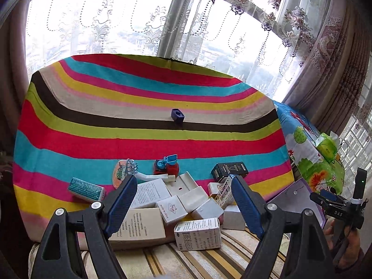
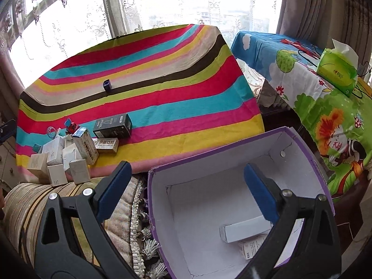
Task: Organize rigid objects
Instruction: 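Move both grippers back to the cloth toward the hoop toy and blue cup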
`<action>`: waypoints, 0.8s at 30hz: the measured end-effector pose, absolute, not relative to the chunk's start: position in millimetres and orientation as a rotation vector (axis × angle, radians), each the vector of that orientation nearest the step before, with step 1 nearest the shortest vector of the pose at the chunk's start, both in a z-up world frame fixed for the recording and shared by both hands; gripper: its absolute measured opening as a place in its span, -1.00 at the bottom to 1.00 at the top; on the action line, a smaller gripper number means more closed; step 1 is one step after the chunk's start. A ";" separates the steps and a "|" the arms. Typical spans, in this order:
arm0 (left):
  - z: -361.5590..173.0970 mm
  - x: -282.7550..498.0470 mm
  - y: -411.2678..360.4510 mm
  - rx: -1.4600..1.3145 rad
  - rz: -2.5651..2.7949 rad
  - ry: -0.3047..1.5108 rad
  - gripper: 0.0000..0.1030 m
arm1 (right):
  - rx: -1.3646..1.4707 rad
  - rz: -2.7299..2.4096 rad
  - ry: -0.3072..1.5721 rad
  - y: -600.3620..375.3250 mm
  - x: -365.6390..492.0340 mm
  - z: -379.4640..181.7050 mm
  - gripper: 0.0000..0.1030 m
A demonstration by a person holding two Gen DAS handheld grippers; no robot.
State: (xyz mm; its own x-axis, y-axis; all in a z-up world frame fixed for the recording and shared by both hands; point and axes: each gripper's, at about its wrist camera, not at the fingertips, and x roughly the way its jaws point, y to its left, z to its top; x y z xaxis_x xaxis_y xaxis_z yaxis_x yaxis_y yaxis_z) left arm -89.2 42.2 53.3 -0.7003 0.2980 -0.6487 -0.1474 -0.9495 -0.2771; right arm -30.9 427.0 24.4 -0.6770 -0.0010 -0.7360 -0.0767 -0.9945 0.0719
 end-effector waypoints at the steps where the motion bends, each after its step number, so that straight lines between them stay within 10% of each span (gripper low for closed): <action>1: 52.2 -90.1 35.0 -1.089 2.682 -0.316 0.64 | -1.258 2.846 0.151 423.4 -35.5 25.5 0.91; 24: 70.9 -168.1 -26.3 -1.289 2.672 -0.277 0.55 | -1.347 3.088 -0.159 307.7 -164.1 90.7 0.91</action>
State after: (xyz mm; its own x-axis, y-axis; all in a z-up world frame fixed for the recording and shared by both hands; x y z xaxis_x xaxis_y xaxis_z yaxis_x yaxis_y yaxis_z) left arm -168.1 -26.3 70.9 -0.6152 0.2246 -0.7557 -0.0648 -0.9697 -0.2355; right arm -164.1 307.7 90.7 -0.6588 -0.1726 -0.7322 0.2467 -0.9691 0.0065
